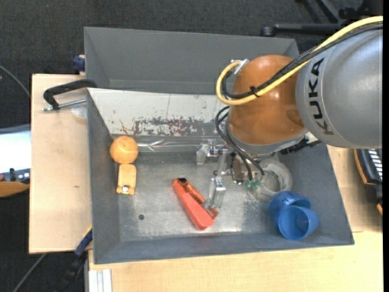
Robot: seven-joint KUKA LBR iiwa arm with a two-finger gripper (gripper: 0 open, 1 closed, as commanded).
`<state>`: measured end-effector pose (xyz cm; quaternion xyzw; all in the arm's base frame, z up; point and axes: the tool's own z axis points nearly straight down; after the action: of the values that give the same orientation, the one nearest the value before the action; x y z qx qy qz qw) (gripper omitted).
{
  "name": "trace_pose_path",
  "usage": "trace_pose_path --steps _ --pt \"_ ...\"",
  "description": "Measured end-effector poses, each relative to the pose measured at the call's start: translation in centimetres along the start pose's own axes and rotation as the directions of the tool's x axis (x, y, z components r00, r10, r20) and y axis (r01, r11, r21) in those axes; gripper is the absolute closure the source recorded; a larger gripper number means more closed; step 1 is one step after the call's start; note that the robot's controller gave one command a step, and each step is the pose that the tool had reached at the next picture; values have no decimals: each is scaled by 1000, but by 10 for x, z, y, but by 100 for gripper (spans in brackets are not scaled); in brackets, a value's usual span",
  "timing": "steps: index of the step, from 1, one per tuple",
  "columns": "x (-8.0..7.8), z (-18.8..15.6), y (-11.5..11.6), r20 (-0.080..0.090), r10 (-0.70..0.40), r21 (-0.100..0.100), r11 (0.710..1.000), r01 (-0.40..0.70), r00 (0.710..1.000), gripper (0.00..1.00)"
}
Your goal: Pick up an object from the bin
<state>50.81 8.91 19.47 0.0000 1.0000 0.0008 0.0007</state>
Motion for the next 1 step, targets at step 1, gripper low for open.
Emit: trace_pose_path --steps 1 --pt "5 57 -8 -2 97 0 995 -97 995 0"
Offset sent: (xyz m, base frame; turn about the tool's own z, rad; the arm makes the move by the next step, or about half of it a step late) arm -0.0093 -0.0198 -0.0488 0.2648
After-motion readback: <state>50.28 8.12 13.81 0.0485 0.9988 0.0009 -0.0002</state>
